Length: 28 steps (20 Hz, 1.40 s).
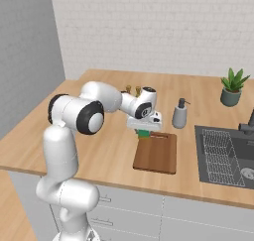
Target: Pick up the sponge from the counter and clean the cutting board by briefly scrubbing or pressing down on the cutting board. Once finished, release the sponge.
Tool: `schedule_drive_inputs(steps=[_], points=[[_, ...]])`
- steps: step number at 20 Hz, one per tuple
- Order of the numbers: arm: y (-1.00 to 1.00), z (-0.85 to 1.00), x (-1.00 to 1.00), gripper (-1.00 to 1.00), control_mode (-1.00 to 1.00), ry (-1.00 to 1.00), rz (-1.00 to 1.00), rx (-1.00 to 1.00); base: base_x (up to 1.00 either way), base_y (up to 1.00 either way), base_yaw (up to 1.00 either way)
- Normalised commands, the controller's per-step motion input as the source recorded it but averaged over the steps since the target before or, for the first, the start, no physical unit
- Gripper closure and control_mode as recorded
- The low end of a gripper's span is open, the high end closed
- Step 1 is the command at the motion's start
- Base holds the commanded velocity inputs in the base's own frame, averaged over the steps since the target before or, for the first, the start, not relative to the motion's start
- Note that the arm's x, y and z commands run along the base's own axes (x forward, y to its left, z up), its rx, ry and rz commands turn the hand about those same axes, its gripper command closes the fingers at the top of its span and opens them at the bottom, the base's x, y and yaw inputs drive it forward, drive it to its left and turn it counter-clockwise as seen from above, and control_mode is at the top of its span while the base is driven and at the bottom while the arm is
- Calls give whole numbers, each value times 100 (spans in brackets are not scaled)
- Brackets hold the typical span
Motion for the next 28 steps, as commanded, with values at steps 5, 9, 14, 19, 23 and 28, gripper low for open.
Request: schedule_drive_inputs(steps=[5,9,14,19,23,28], points=[[0,-38,2,100,-100,0,1,0,0,0,0],[0,-34,0,100,-100,0,0,0,0,0,0],[-1,-10,4,100,-100,0,0,0,0,0,0],[-13,-7,6,100,-100,0,0,0,0,0,0],[-32,-1,0,100,-100,-1,0,0,0,0,0],[-47,0,1,100,-100,0,0,0,0,0,0]])
